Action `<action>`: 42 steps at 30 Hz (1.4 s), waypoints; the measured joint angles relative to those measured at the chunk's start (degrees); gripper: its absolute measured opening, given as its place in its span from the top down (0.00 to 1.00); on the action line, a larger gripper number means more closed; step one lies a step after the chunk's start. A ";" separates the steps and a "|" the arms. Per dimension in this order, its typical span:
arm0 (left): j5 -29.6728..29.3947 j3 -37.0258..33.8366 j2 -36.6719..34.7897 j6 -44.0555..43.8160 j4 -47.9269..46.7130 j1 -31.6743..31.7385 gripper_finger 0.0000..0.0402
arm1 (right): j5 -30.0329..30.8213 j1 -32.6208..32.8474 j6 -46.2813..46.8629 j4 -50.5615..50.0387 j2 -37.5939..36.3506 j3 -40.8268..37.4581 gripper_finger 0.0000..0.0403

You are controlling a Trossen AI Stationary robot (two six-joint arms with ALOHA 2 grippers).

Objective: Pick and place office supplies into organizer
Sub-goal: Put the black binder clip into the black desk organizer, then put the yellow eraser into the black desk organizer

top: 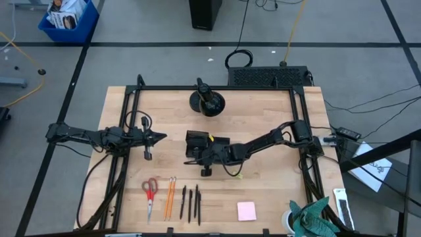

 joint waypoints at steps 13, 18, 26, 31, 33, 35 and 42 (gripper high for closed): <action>0.00 0.00 0.01 0.00 -0.01 0.01 0.99 | -0.15 0.07 0.92 -0.11 0.00 -0.04 0.98; 0.00 0.00 0.01 0.00 -0.01 0.01 0.99 | -0.13 0.07 2.10 -0.17 -0.02 -0.04 0.90; 0.00 0.00 0.01 0.00 -0.01 0.01 0.99 | -0.06 0.07 2.19 -0.11 -0.35 -0.11 0.78; 0.00 0.01 0.00 0.00 -0.03 -0.01 0.99 | -0.09 0.09 1.72 0.85 -0.44 -0.15 0.74; 0.00 0.01 0.01 0.00 -0.03 0.01 0.99 | -0.09 0.09 1.08 1.27 -0.44 -0.15 0.73; 0.00 0.00 -0.01 0.00 -0.03 -0.01 0.99 | -0.04 0.09 0.81 1.43 -0.44 -0.15 0.72; -0.02 0.02 0.01 0.00 -0.03 0.01 0.99 | 1.70 0.11 -1.49 2.75 -2.07 -0.15 0.72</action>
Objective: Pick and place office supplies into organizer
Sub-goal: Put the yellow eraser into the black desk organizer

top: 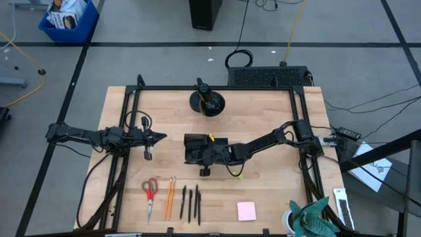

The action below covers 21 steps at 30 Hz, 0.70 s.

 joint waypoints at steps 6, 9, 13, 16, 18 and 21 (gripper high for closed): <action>0.01 -0.01 -0.01 -0.04 0.01 -0.02 0.99 | 0.20 0.33 0.55 -3.08 -3.68 0.00 0.72; 0.02 -0.02 -0.01 -0.44 0.02 -0.01 0.99 | 0.30 1.65 2.85 -7.81 -6.83 0.00 0.72; 0.02 -0.02 -0.02 -0.46 -0.51 -0.02 0.99 | 0.69 5.92 8.63 -16.37 -12.41 0.04 0.72; 0.02 -0.02 0.00 -0.44 -1.72 -0.01 0.99 | 1.66 10.13 14.35 -23.55 -15.35 0.09 0.72; 0.02 -0.02 -0.01 -0.44 -1.71 0.00 0.99 | 1.62 12.63 18.74 -27.58 -16.27 0.09 0.72; 0.02 -0.02 0.00 -0.56 -1.35 0.00 0.99 | 3.16 15.70 24.66 -33.01 -16.55 0.09 0.72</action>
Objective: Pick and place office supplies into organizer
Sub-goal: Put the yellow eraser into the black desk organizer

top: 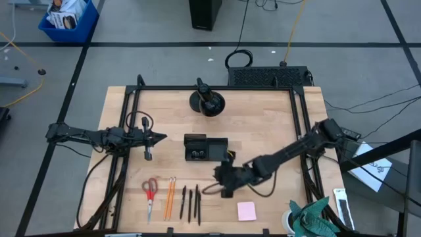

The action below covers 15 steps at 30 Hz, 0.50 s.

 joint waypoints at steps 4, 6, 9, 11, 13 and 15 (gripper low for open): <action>0.00 0.01 0.00 -1.05 0.37 0.00 0.99 | 1.09 2.12 8.69 -8.79 0.73 0.00 0.69; -0.02 0.00 -0.02 -1.09 0.52 0.00 0.99 | 1.04 2.37 14.14 -12.68 0.75 -0.03 0.68; 0.01 0.00 0.00 -1.15 0.45 0.00 0.99 | 0.91 2.33 21.15 -17.34 0.66 -0.02 0.66; 0.02 0.02 -0.01 -1.17 0.35 0.00 0.99 | -0.58 2.31 24.14 -20.59 0.72 -0.04 0.65; 0.02 0.00 -0.02 -1.17 0.13 -0.01 0.99 | -2.00 2.31 26.48 -21.89 0.70 -0.18 0.64; 0.04 0.00 -0.02 -1.17 -0.03 0.00 0.99 | -4.11 2.22 27.92 -20.29 0.63 -1.49 0.63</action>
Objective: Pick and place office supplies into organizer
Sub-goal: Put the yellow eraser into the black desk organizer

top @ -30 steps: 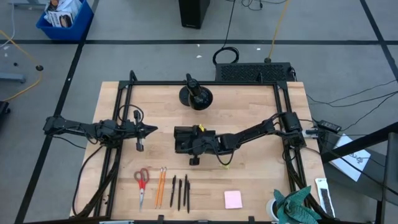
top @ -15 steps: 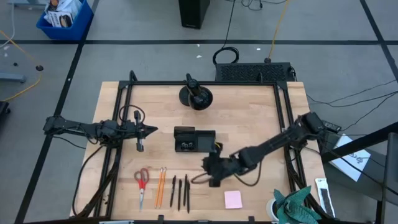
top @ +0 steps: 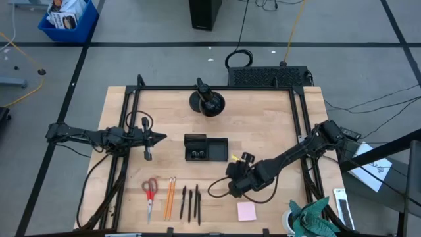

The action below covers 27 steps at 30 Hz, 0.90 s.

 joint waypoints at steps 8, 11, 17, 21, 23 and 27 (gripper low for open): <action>0.07 0.01 0.02 0.02 -0.11 -0.02 0.99 | -8.43 -2.18 2.89 9.21 0.11 -8.83 0.63; 0.15 0.00 0.02 0.00 -0.07 0.00 0.99 | -8.48 -3.22 3.85 11.78 0.07 -11.79 0.63; 0.20 0.01 0.02 0.10 -0.08 -0.02 0.99 | -9.73 -4.12 3.87 15.62 -0.31 -16.32 0.62; 0.20 0.00 0.01 1.14 -0.09 0.00 0.99 | -9.55 -4.12 1.79 21.21 -0.45 -19.50 0.63; 0.22 0.00 0.02 1.25 -0.11 -0.01 0.99 | -9.25 -4.12 0.86 22.99 -0.45 -20.71 0.65; 0.22 0.00 0.02 1.05 -0.11 -0.02 0.99 | -8.81 -4.08 0.61 23.45 -0.28 -21.99 0.72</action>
